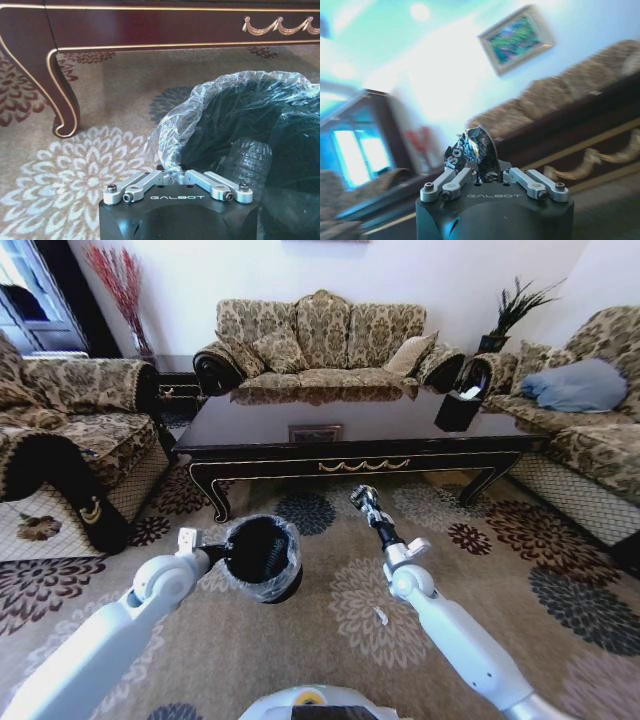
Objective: Move to the front of the table and pick up the trash from the floor, then place it into the trash bin.
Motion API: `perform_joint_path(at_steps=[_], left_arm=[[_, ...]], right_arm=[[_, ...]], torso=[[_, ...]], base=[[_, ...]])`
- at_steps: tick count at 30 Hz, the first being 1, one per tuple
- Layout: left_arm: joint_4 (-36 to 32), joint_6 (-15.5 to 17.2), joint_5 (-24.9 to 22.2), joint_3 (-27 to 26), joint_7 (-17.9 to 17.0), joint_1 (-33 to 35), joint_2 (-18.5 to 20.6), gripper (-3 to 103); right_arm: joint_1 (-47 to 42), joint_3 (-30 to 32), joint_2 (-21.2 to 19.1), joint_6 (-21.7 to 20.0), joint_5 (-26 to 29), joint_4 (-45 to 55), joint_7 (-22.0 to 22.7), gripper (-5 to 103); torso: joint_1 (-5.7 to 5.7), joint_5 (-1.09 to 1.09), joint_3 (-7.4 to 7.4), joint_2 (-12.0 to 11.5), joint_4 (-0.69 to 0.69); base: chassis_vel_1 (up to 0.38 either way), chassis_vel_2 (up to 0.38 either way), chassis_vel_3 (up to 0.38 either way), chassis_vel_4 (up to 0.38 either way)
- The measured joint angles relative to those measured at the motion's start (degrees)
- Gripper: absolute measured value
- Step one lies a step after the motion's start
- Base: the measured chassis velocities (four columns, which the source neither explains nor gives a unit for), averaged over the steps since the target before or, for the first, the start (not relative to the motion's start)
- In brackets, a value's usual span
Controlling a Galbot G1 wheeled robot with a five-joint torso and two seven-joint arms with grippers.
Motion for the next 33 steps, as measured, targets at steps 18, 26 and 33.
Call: perform_joint_path(at_steps=[18, 26, 33], left_arm=[[13.2, 0.0, -1.7, 12.7, -0.5, -16.1, -9.3, 2], [18.0, 0.0, -2.6, 15.6, -0.8, -21.6, -12.1, 2], [18.3, 0.0, -3.1, 16.1, -1.0, -22.3, -12.8, 2]], right_arm=[[12.1, -13.8, -2.6, 6.1, -3.9, -1.6, -10.3, 18], [11.2, -15.4, -2.8, 6.8, -6.5, -2.7, -11.5, 18], [7.5, -15.0, -3.3, 7.1, -8.6, -3.0, -12.5, 18]], torso=[[0.0, 0.0, 0.0, 0.0, 0.01], [0.0, 0.01, 0.0, 0.0, -0.01], [0.0, 0.0, 0.0, 0.0, 0.0]], base=[[0.0, 0.0, 0.0, 0.0], [0.0, 0.0, 0.0, 0.0], [0.0, 0.0, 0.0, 0.0]])
